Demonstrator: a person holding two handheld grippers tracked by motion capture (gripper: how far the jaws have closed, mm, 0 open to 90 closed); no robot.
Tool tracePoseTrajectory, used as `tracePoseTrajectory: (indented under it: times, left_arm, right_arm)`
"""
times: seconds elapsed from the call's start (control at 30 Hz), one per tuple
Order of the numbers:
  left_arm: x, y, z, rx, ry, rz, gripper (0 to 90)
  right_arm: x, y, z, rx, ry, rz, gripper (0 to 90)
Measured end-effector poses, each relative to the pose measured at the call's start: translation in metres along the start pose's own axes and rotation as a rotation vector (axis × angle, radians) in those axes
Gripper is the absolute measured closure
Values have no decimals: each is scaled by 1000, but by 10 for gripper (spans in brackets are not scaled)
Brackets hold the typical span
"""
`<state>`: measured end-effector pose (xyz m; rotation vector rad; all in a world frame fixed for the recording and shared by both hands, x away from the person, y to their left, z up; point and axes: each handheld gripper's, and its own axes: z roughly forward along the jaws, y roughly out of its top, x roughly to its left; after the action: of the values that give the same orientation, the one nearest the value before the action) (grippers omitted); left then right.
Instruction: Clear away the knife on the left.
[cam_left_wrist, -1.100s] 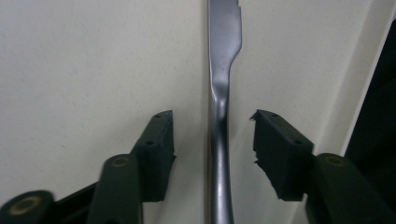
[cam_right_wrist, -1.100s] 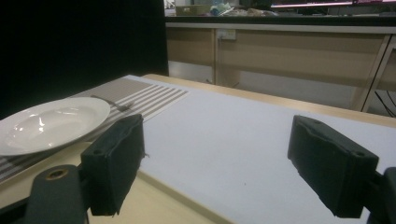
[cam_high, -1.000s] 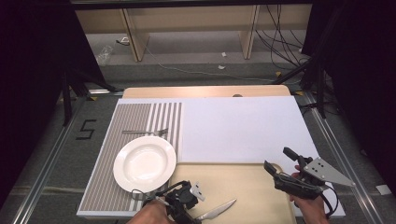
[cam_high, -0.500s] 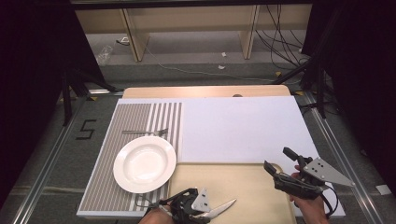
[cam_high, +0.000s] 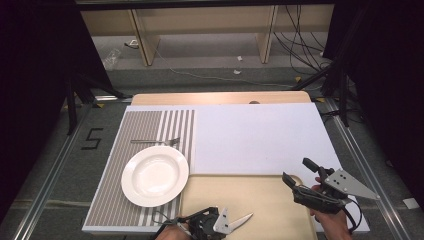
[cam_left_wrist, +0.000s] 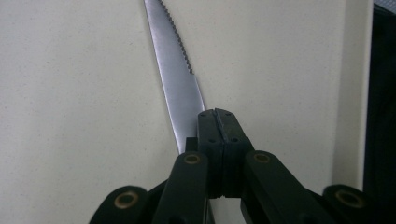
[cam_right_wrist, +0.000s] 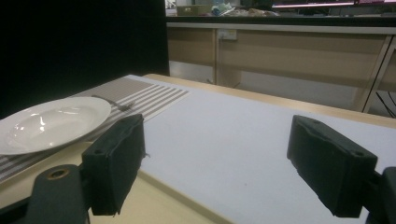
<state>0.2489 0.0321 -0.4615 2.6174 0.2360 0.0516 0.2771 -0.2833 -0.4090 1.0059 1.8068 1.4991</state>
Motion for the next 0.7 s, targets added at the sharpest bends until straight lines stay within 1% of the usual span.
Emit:
tracePoseTrajectory:
  times: [0.13, 0.2, 0.23, 0.3, 0.43, 0.5, 0.6, 0.63, 0.67, 0.7]
  left_arm:
    - [-1, 0, 2, 1, -2, 13, 890]
    - [-1, 0, 5, 20, 13, 15, 890]
    - [-1, 0, 5, 20, 13, 15, 890]
    - [2, -1, 6, 17, 8, 2, 890]
    - [4, -1, 5, 18, 22, -8, 890]
    - [6, -2, 5, 20, 41, -20, 891]
    - [9, -3, 4, 21, 48, -32, 891]
    - [13, -5, 3, 19, 56, -46, 891]
    - [13, -5, 3, 19, 56, -46, 891]
    - [14, -6, 2, 18, 62, -58, 891]
  right_arm:
    - [0, 0, 0, -1, 0, -1, 201]
    - [0, 0, 0, 1, -1, -1, 201]
    - [0, 0, 0, -1, -2, -2, 201]
    - [0, 0, 0, -2, -2, 2, 201]
    - [0, 0, 0, -3, -1, -1, 201]
    - [0, 0, 0, -2, -1, 0, 201]
    - [0, 0, 0, -3, 0, 1, 201]
    - [0, 0, 0, -2, -1, 3, 202]
    - [0, 0, 0, -2, -1, 3, 202]
    - [0, 0, 0, -2, -1, 3, 202]
